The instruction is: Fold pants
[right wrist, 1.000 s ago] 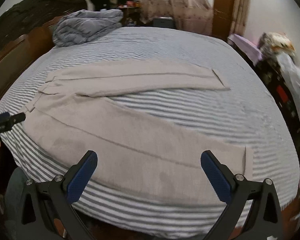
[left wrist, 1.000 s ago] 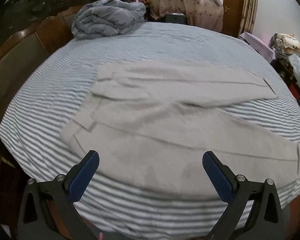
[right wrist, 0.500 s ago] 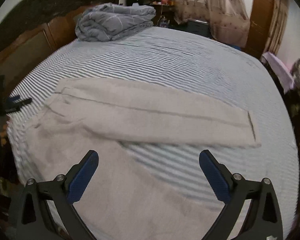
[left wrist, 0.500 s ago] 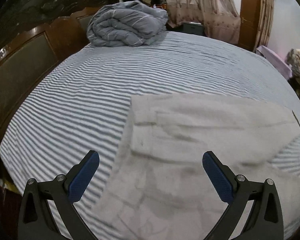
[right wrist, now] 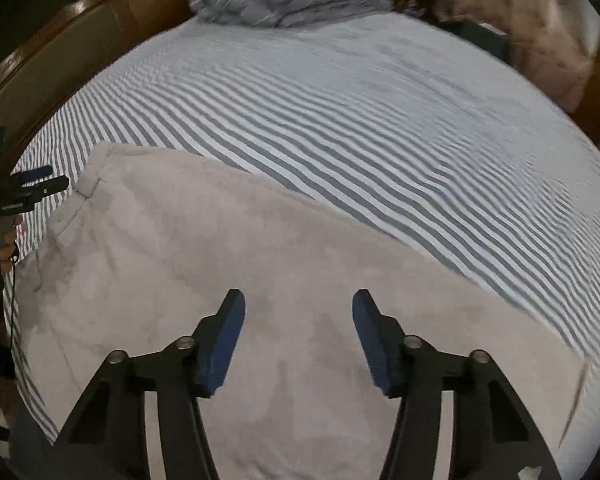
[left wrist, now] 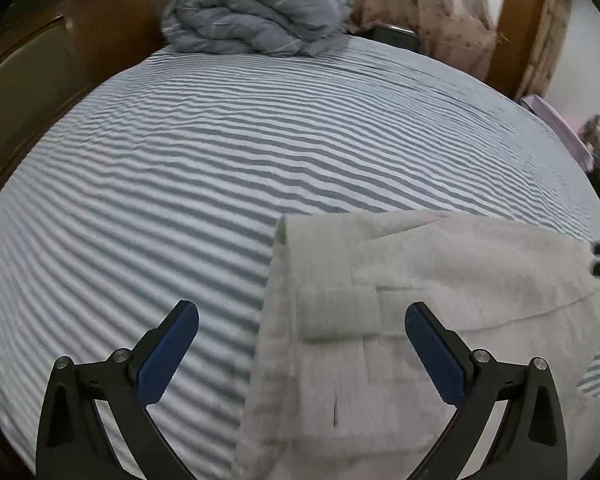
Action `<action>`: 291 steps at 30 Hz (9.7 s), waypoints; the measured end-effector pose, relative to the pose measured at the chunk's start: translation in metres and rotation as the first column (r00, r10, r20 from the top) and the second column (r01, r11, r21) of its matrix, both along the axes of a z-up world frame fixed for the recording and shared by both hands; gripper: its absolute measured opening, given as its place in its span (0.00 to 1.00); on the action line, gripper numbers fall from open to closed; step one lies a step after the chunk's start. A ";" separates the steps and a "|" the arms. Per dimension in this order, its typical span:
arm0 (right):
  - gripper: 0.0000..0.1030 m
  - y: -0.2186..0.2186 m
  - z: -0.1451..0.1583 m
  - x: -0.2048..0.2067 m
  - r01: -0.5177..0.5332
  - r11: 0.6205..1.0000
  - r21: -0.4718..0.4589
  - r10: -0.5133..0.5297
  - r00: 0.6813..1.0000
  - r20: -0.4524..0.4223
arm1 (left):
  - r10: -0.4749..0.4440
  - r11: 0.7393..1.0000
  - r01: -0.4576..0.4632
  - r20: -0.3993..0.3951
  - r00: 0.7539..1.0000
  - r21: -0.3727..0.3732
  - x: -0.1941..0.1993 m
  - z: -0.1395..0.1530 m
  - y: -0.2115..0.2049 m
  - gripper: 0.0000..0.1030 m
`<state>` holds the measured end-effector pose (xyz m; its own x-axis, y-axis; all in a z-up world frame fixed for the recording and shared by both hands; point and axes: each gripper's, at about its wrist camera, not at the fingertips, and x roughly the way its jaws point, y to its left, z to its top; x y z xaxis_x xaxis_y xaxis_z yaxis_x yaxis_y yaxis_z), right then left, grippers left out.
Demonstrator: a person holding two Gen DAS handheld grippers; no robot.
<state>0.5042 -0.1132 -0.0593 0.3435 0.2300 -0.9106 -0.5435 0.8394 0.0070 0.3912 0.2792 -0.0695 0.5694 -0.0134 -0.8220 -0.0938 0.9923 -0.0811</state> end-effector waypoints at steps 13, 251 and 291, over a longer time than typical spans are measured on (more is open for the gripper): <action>0.47 0.013 -0.062 0.083 -0.130 0.991 -0.026 0.126 0.984 -0.123 | -0.094 0.995 0.093 -0.026 0.995 -0.046 0.053 -0.040 0.011 0.99; 0.05 -0.332 0.102 -0.253 0.916 0.377 0.136 -0.913 0.392 -0.114 | -0.790 0.610 0.754 0.115 0.602 0.244 -0.317 -0.019 -0.333 0.07; 0.09 -0.350 -0.014 -0.528 0.982 0.170 0.079 -0.966 0.182 -0.185 | -0.887 0.418 0.848 -0.054 0.458 0.325 -0.364 -0.043 -0.318 0.08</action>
